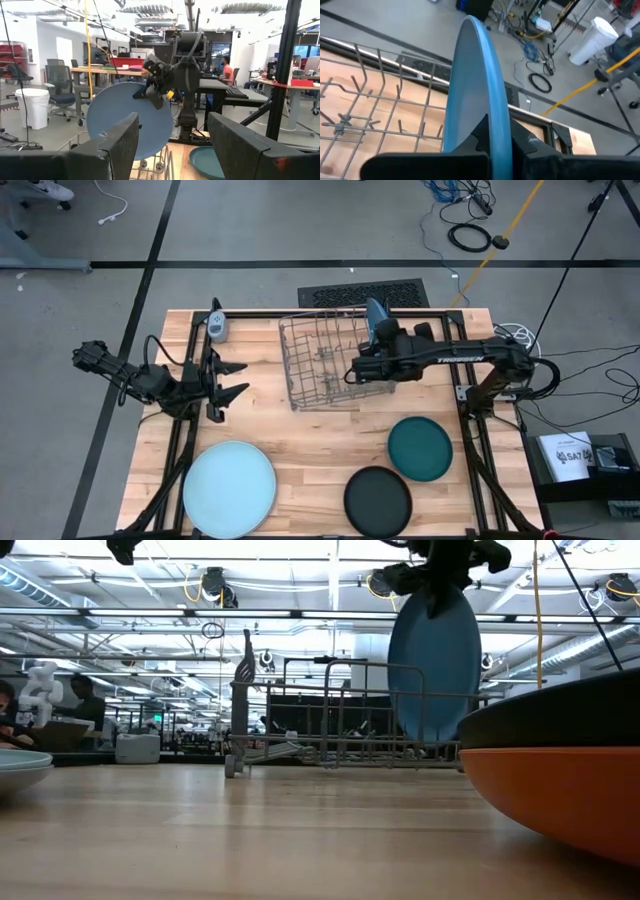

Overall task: Sort dishes
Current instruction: Put the blue plate in the dish rack, then put the light blue plate in the dish rack

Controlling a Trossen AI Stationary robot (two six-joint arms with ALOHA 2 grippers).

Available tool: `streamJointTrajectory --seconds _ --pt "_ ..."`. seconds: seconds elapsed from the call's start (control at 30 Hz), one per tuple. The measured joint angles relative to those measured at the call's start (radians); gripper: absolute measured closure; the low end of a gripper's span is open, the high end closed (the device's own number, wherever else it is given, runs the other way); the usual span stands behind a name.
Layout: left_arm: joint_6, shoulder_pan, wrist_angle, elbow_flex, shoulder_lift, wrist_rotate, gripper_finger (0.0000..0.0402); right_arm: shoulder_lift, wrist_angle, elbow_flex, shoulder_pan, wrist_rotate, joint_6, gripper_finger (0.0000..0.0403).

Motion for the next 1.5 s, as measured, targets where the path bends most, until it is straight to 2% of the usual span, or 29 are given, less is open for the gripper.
streamJointTrajectory --seconds 0.27,0.43,0.77,0.97,1.13,1.5 --pt "0.0 0.0 0.0 0.0 0.0 0.0 0.0167 0.004 0.01 0.0 -0.005 -0.054 -0.01 0.0382" --pt "-0.001 0.0 0.0 0.0 0.0 0.0 0.0167 0.004 0.046 0.0 -0.002 -0.071 -0.078 0.0364" --pt "-0.001 0.0 -0.001 0.0 0.0 0.0 0.0167 0.002 0.045 0.0 0.002 -0.096 -0.097 0.024" --pt "-0.001 0.0 -0.003 0.0 0.0 0.0 0.0167 -0.001 0.035 0.023 0.003 -0.075 -0.14 0.0193" --pt "-0.001 0.0 -0.003 0.0 0.0 0.0 0.0167 -0.001 0.022 0.079 0.009 -0.041 -0.167 0.0181" --pt "-0.001 0.0 -0.004 0.0 0.0 0.001 0.0167 -0.001 0.037 0.227 0.055 0.02 -0.315 0.0183"
